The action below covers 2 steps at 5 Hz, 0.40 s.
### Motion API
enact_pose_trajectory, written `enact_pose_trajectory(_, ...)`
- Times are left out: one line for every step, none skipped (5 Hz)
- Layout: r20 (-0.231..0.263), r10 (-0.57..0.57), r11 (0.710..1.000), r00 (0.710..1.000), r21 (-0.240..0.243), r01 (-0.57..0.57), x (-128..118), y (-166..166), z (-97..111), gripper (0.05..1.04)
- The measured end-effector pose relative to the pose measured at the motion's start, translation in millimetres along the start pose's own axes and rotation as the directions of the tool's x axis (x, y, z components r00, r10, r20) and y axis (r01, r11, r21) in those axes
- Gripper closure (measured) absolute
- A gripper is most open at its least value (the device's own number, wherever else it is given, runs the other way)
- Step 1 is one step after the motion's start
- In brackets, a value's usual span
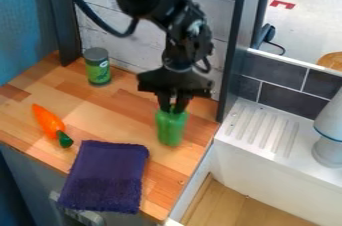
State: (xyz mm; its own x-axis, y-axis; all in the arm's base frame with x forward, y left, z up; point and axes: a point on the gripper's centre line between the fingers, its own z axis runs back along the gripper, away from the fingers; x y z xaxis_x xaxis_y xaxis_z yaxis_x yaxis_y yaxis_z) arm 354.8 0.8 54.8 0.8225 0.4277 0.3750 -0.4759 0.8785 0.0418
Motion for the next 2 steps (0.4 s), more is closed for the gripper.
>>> enact_pose_trajectory(0.057, 0.053, 0.996, 0.997, -0.079, -0.049, 9.8, 16.0, 59.2, 0.408)
enact_pose_trajectory(0.000, 0.025, 0.994, 1.000, -0.104, -0.025, 0.6, 49.7, 117.6, 0.127)
